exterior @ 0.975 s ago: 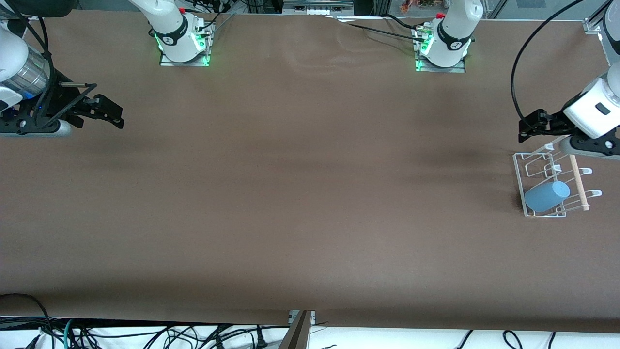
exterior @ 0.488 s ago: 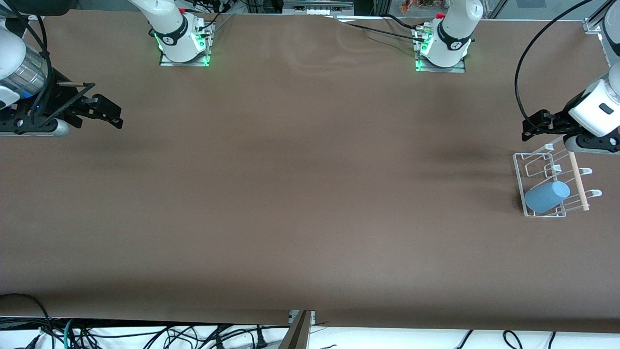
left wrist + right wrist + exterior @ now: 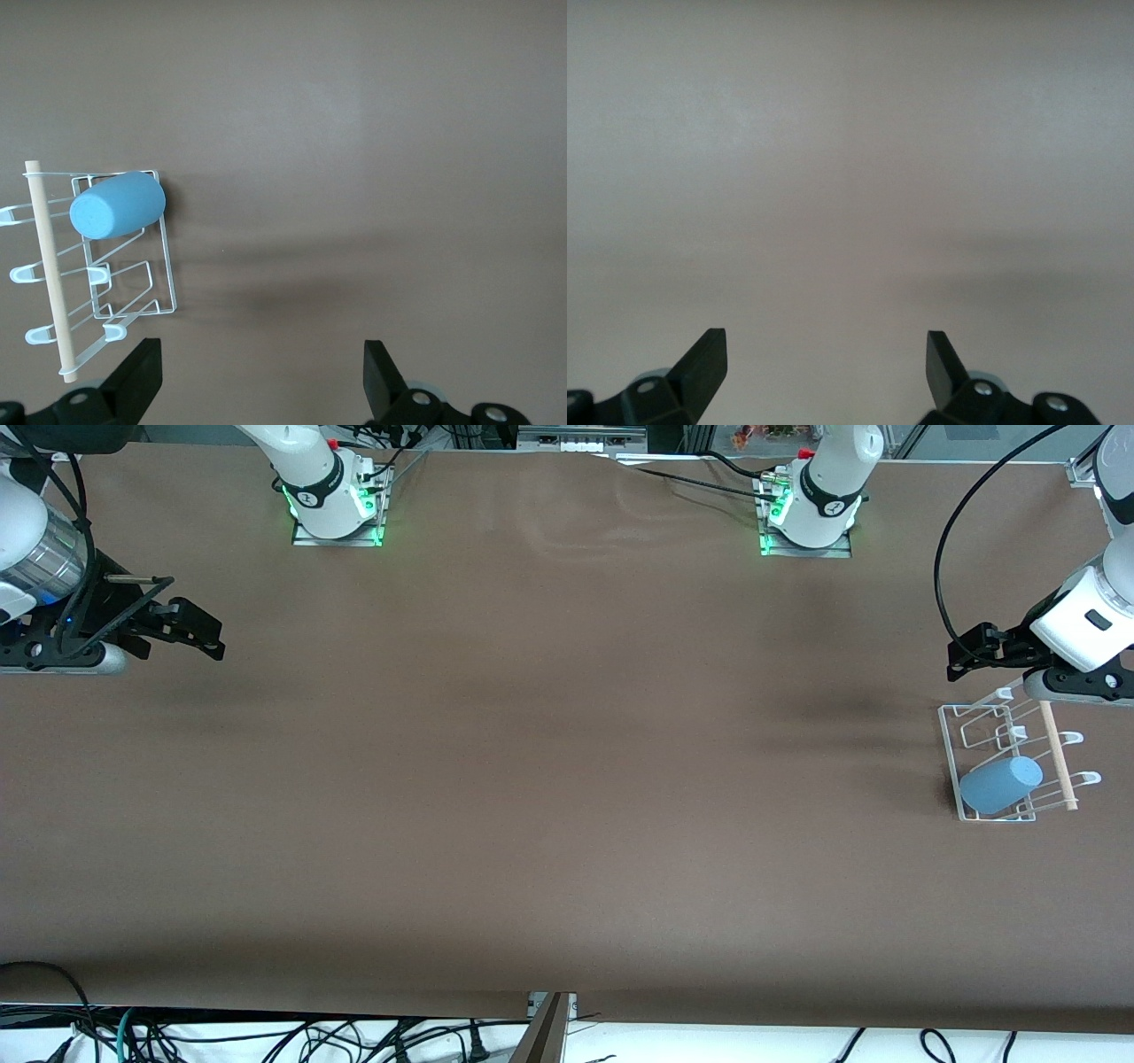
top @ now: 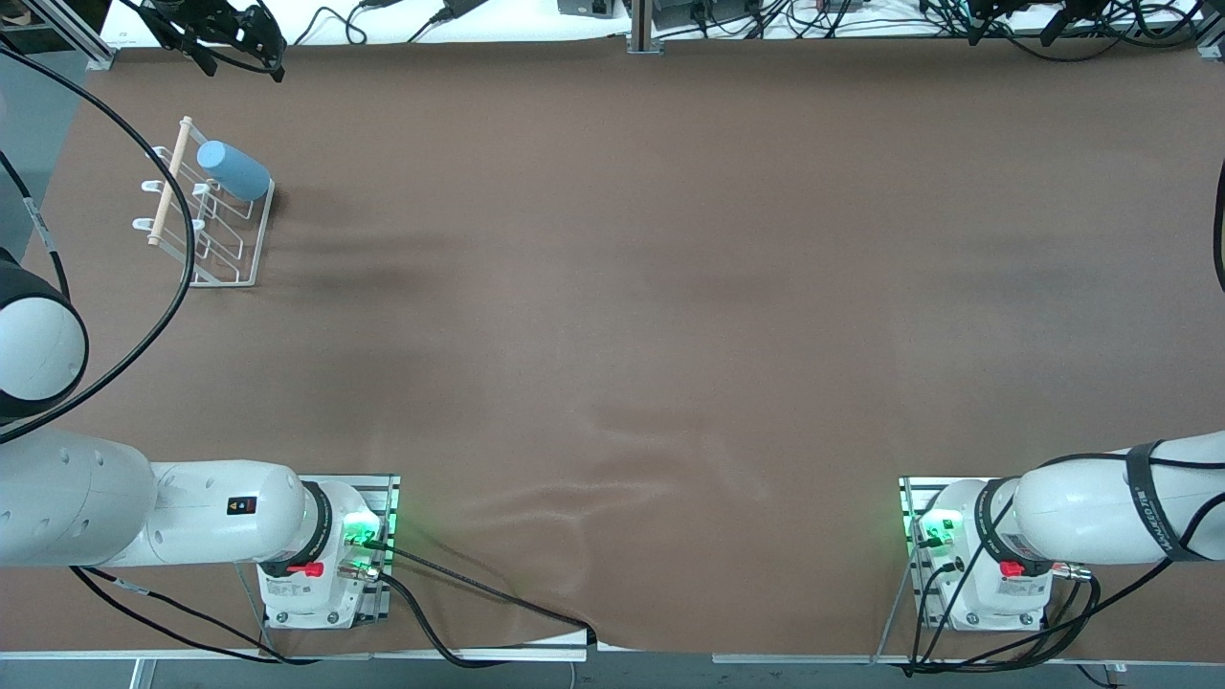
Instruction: Transfer cup to left arm and place on rack
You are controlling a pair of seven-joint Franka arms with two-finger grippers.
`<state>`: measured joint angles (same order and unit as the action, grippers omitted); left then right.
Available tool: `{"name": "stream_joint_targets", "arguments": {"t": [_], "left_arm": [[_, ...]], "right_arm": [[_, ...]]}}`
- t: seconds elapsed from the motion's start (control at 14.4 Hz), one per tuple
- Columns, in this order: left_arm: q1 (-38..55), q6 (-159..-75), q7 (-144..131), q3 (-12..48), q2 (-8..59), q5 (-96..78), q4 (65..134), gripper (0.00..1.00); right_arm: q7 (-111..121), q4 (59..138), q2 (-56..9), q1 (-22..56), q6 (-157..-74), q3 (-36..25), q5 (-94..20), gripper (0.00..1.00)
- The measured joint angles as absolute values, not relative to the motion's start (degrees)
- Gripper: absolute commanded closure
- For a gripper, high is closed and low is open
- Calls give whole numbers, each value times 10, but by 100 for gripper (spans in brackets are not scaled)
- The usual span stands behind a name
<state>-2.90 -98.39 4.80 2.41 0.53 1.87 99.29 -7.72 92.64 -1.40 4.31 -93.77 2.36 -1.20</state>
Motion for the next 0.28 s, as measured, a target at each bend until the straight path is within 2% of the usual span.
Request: {"name": "stream_joint_targets", "arguments": {"t": [0.28], "left_arm": [[-12, -984, 48, 9, 3, 19, 994, 0]], "right_arm": [[-78, 926, -15, 43, -938, 24, -12, 1]]}}
